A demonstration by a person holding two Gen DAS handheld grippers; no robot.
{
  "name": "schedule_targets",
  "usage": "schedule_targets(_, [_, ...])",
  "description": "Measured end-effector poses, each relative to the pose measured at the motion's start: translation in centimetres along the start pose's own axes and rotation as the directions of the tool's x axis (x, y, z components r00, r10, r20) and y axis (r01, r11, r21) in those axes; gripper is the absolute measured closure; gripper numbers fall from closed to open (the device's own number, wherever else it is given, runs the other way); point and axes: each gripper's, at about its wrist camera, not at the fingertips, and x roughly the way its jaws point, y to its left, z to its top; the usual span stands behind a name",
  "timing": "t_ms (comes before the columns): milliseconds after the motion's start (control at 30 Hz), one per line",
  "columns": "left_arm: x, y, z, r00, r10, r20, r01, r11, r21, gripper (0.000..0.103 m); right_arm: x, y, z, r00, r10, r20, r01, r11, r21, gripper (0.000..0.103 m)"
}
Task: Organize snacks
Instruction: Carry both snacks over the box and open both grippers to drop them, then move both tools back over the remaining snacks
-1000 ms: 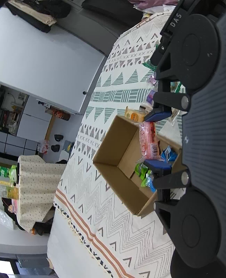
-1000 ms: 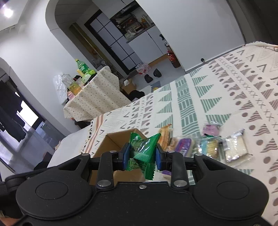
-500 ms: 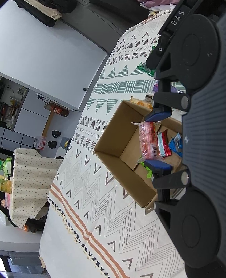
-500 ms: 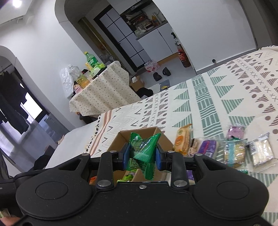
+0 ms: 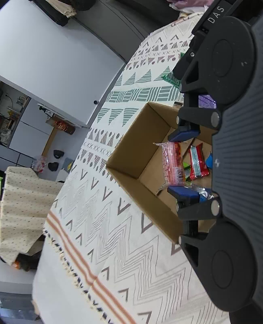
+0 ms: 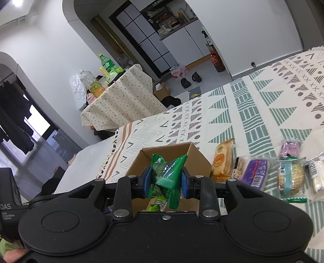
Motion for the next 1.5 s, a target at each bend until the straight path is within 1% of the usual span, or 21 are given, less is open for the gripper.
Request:
schedule_targets(100, [0.9,0.4,0.1,1.0,0.006,-0.027,-0.006,1.0,-0.017,0.053,0.8,0.3,0.0,1.0,-0.003,-0.01,0.003,1.0,-0.004,0.074])
schedule_targets(167, [1.0,0.5,0.2,0.999,0.028,-0.026,-0.028,1.0,-0.011,0.052,1.3,0.5,0.0,1.0,-0.003,-0.018,0.003,1.0,-0.003,0.074])
schedule_targets(200, [1.1,0.5,0.2,0.999,0.028,-0.026,-0.029,1.0,-0.007,0.051,1.5,0.6,0.0,1.0,-0.001,-0.019,0.001,1.0,-0.004,0.074])
schedule_targets(267, [0.9,0.7,0.5,1.0,0.013,-0.023,-0.013,1.0,-0.005,0.046,2.1,1.0,0.1,1.0,0.006,-0.02,-0.006,1.0,-0.005,0.074])
schedule_targets(367, [0.5,1.0,0.8,1.0,0.027,-0.003,-0.027,1.0,0.008,0.043,2.8,1.7,0.2,1.0,0.028,-0.012,-0.028,1.0,-0.013,0.073])
schedule_targets(467, [0.1,1.4,1.2,0.999,0.038,0.003,-0.038,0.999,-0.003,0.041,2.8,1.8,0.4,0.999,0.051,0.008,-0.051,0.999,-0.011,0.063])
schedule_targets(500, [0.0,1.4,1.3,0.999,0.042,0.003,-0.042,0.999,-0.005,0.041,2.6,1.7,0.4,0.999,0.051,0.01,-0.051,0.999,-0.01,0.049])
schedule_targets(533, [-0.2,1.4,1.3,0.999,0.048,0.004,-0.048,0.999,-0.006,0.039,2.3,1.7,0.5,0.999,0.043,0.018,-0.043,0.999,-0.01,0.04])
schedule_targets(600, [-0.7,1.4,1.2,0.998,0.056,0.017,-0.056,0.998,-0.007,0.033,1.3,1.5,0.6,0.999,0.027,0.034,-0.026,1.0,-0.015,0.038])
schedule_targets(667, [-1.2,1.1,0.9,0.998,0.063,0.03,-0.062,0.998,-0.009,0.024,0.4,1.3,0.7,0.999,0.025,0.036,-0.024,1.0,-0.01,0.038])
schedule_targets(700, [-1.5,0.9,0.8,0.997,0.065,0.032,-0.065,0.998,-0.007,0.023,-0.2,1.1,0.8,0.999,0.016,0.043,-0.016,1.0,-0.009,0.037])
schedule_targets(767, [-1.9,0.2,0.5,0.997,0.071,0.032,-0.071,0.997,0.005,0.02,-1.3,0.9,0.9,0.998,-0.009,0.055,0.009,1.0,-0.016,0.031])
schedule_targets(833, [-2.3,-0.5,0.2,0.997,0.071,0.033,-0.072,0.997,0.018,0.019,-2.6,0.6,1.0,0.998,-0.026,0.062,0.027,0.999,-0.018,0.024])
schedule_targets(967, [-3.4,-2.0,-0.6,0.997,0.068,0.048,-0.07,0.997,0.037,0.011,-4.6,0.0,1.3,0.997,-0.035,0.074,0.036,0.999,-0.021,0.017])
schedule_targets(1033, [-3.8,-2.7,-1.0,0.996,0.074,0.05,-0.077,0.996,0.048,0.008,-5.8,-0.5,1.5,0.996,-0.035,0.083,0.037,0.999,-0.019,0.011])
schedule_targets(1233, [-5.1,-4.7,-2.1,0.997,0.056,0.049,-0.059,0.996,0.064,0.007,-8.3,-2.1,1.8,0.994,-0.06,0.093,0.062,0.998,-0.011,0.005])
schedule_targets(1333, [-5.8,-5.7,-2.7,0.997,0.042,0.059,-0.047,0.996,0.08,0.001,-9.6,-2.8,1.9,0.992,-0.071,0.105,0.072,0.997,-0.01,0.002])
schedule_targets(1367, [-6.0,-6.2,-2.9,0.997,0.036,0.062,-0.041,0.995,0.087,0.001,-10.1,-3.0,1.8,0.991,-0.073,0.109,0.075,0.997,-0.01,0.0])
schedule_targets(1500, [-6.8,-7.5,-3.6,0.998,0.014,0.062,-0.021,0.993,0.112,0.001,-11.7,-3.8,1.9,0.989,-0.092,0.119,0.094,0.996,-0.009,0.0])
